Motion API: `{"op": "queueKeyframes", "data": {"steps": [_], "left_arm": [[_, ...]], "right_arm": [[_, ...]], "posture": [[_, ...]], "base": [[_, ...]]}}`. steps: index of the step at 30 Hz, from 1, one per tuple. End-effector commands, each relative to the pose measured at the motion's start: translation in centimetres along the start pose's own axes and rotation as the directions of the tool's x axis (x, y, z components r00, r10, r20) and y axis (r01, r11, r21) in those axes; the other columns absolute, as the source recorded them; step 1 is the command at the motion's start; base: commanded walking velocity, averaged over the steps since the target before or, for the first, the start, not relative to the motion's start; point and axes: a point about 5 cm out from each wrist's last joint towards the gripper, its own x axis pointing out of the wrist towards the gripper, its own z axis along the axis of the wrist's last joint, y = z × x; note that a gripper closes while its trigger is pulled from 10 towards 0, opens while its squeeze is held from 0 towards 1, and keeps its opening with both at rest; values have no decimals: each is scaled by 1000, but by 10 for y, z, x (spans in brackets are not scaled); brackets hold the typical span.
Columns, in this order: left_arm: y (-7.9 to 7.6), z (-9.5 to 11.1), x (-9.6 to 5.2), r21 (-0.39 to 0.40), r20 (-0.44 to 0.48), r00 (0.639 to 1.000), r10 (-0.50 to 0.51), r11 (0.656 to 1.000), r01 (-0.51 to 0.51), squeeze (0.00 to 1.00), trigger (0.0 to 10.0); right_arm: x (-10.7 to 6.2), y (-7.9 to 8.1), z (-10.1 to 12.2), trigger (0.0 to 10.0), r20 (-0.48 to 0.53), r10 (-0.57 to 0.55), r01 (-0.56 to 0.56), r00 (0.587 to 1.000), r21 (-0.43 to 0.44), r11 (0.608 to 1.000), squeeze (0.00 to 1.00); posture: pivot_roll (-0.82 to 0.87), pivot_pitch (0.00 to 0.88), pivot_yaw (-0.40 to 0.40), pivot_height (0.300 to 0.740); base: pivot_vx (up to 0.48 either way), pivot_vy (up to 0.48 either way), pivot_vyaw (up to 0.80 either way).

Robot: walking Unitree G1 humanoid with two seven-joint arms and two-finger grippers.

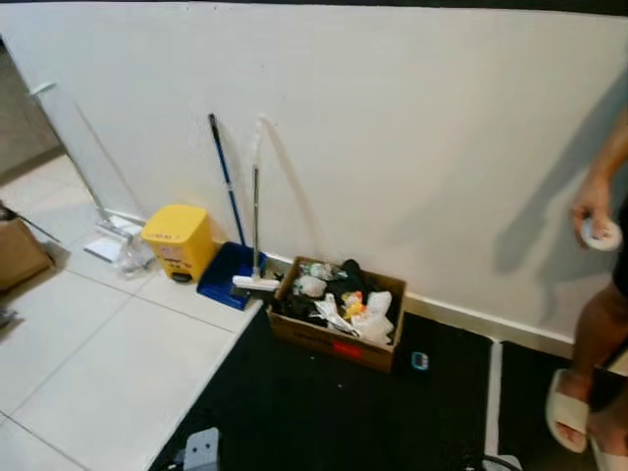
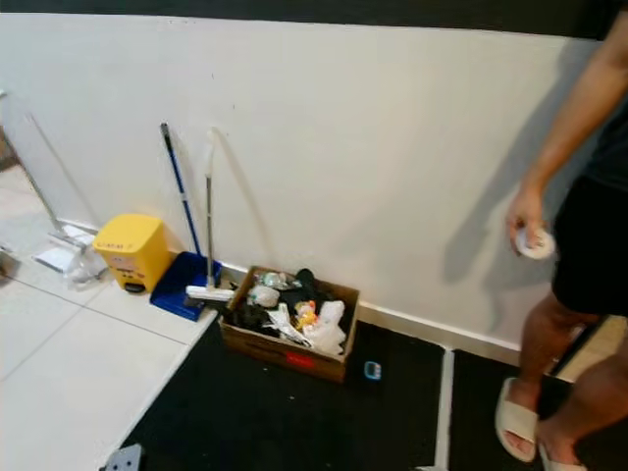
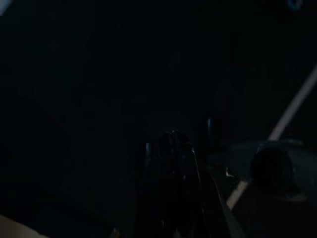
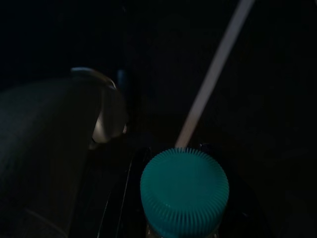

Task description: Restocking fridge

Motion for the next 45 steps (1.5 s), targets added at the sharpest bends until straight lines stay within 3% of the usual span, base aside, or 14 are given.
{"op": "queueKeyframes", "data": {"steps": [1,7,11,14,23,33,45], "left_arm": [[2,-3,-1,-8,-10,1000,10,1000,-10,0,10000],[3,-3,-1,-13,-6,1000,30,999,-30,0,10000],[4,-3,-1,0,2,998,60,998,-60,0,10000],[4,-3,-1,3,5,998,64,998,-64,0,10000],[3,-3,-1,-1,8,998,63,998,-63,0,10000],[7,0,-2,87,18,994,110,990,-112,0,10000],[11,-1,-3,130,11,989,148,980,-148,0,10000]], "right_arm": [[1,5,8,10000,35,8,-8,999,-13,1000,0],[2,14,14,10000,75,52,-49,996,-50,998,0],[1,18,11,10000,59,153,-156,986,52,986,0],[1,17,11,10000,59,171,-173,984,40,984,0],[0,15,9,10000,55,186,-189,981,41,981,0],[0,17,7,10000,46,214,-216,976,42,975,0],[0,10,6,10000,24,192,-191,981,-36,981,0]], "posture": [[-91,0,47,740],[-90,0,46,740],[-90,0,45,740],[-93,0,45,740],[-93,0,45,740],[-100,0,50,740],[-130,0,57,740]], "base": [[247,0,0],[80,0,0],[0,0,0],[0,0,0],[0,0,792],[0,0,789],[0,0,788]]}}
